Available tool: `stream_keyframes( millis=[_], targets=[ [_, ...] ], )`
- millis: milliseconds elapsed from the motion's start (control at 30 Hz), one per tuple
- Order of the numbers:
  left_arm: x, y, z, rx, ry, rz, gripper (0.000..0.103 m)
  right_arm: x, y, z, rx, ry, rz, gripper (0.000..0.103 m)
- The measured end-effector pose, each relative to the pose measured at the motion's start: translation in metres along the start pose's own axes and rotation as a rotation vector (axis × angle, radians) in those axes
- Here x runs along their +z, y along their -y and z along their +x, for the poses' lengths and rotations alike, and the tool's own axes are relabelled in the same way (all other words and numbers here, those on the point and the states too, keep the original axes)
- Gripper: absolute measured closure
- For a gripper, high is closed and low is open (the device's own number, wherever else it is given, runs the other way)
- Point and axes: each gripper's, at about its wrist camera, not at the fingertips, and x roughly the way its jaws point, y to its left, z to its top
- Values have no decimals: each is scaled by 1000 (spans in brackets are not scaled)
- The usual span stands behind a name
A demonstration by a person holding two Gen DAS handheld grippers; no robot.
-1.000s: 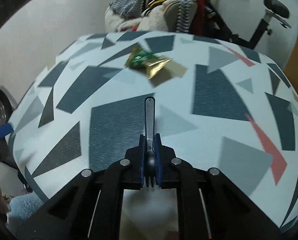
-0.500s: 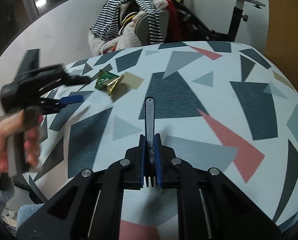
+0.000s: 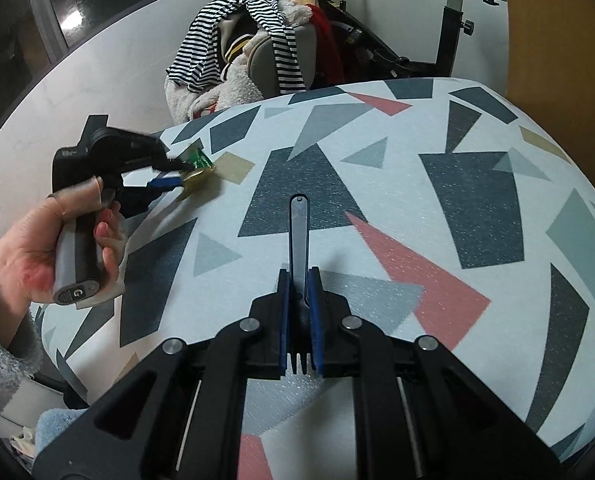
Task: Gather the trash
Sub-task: 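Grasp the green-gold candy wrapper with the left tool while the right tool holds the spoon, then lower the wrapper and spoon into the brown bin and open both tools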
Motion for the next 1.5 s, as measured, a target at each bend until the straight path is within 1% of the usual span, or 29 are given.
stream_keyframes(
  millis=[67, 200, 300, 367, 467, 500, 600, 867, 933, 1067, 1167, 1400, 1500],
  targets=[
    [-4, 6, -5, 8, 0, 75, 98, -1, 1, -3, 1, 0, 4, 90],
    [-23, 18, -33, -20, 12, 223, 98, -5, -3, -13, 13, 10, -6, 90],
    [-47, 22, -65, -39, 32, 318, 98, -9, -6, -18, 23, 10, -12, 90],
    [-66, 20, -87, -52, 36, 361, 98, -14, -12, -25, 38, 5, -15, 90],
    [-92, 14, -111, -64, 28, 396, 98, -21, -20, -37, 53, -2, -25, 90],
    [-104, 10, -123, -79, 21, 405, 98, -24, -23, -41, 58, -3, -30, 90],
    [-128, 1, -147, -105, 15, 410, 98, -33, -32, -50, 64, -10, -45, 90],
    [-195, -19, -210, -97, 25, 507, 98, -61, -57, -72, 88, -32, -81, 90],
    [-211, -24, -219, -90, 16, 538, 98, -68, -64, -78, 97, -34, -94, 90],
    [-250, -31, -232, -58, 8, 639, 98, -82, -72, -87, 110, -36, -110, 90],
    [-280, -41, -237, -45, -22, 691, 98, -94, -77, -94, 124, -38, -116, 90],
    [-333, -64, -218, 10, -142, 795, 98, -116, -80, -105, 129, -64, -113, 90],
    [-345, -69, -210, 40, -166, 833, 98, -126, -79, -106, 122, -81, -110, 90]
  ],
)
